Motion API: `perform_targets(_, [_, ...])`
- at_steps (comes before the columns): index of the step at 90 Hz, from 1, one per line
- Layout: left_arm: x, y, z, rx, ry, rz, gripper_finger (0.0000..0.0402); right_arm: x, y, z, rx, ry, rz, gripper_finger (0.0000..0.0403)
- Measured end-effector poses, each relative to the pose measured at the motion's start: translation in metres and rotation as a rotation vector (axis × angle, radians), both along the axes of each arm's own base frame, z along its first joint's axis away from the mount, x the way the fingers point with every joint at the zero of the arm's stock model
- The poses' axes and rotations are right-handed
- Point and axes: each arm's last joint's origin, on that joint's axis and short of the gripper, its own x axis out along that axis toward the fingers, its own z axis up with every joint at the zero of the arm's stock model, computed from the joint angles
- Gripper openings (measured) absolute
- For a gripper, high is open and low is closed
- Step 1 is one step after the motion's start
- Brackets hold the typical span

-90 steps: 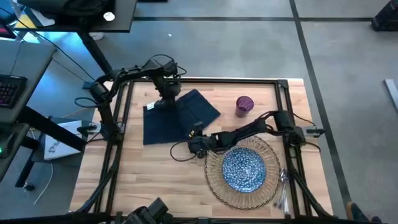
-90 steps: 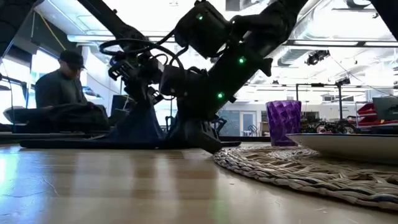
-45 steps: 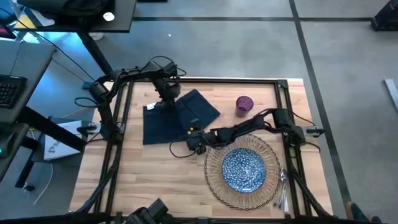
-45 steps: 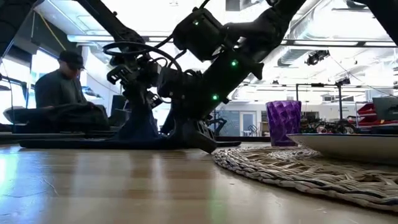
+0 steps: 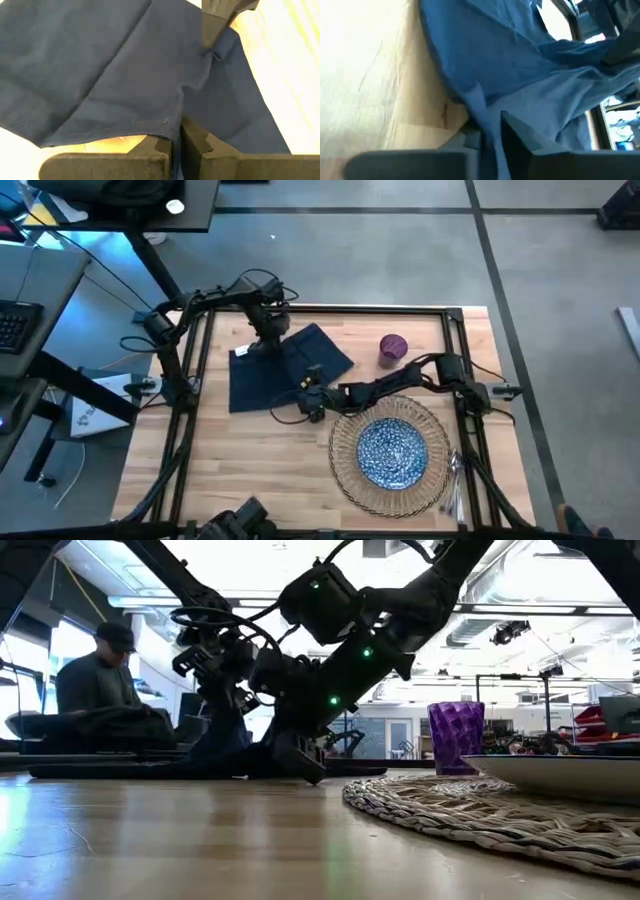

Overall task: Set table place
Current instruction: Fold the blue table napkin

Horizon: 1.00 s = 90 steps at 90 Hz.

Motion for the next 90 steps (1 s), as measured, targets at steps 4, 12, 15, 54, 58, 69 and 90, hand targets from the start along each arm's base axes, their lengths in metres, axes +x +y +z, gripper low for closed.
perform_targets(4, [-0.001,0.001,0.0,-0.014,-0.004,0.013,0.0,0.001,0.001,0.001,0.006,-0.015,-0.001,0.0007])
perform_targets(12, [-0.003,0.002,0.001,-0.025,0.003,0.034,0.0,0.002,0.005,0.002,0.033,-0.066,-0.024,0.0003])
perform_targets(15, [-0.004,0.002,0.002,-0.028,0.006,0.035,0.0,0.003,0.006,0.002,0.034,-0.087,-0.031,0.0001])
perform_targets(54, [-0.024,-0.013,0.062,0.091,-0.118,0.07,0.0,0.009,0.009,0.035,0.057,-0.351,-0.145,0.0])
perform_targets(58, [-0.028,-0.015,0.07,0.106,-0.133,0.085,0.0,0.009,0.009,0.041,0.051,-0.373,-0.16,0.0])
perform_targets(69, [-0.039,-0.023,0.089,0.139,-0.162,0.099,0.0,0.009,0.008,0.055,0.055,-0.424,-0.179,0.0])
perform_targets(90, [-0.056,-0.034,0.114,0.153,-0.186,0.187,0.0,0.005,0.003,0.099,0.081,-0.556,-0.152,0.0])
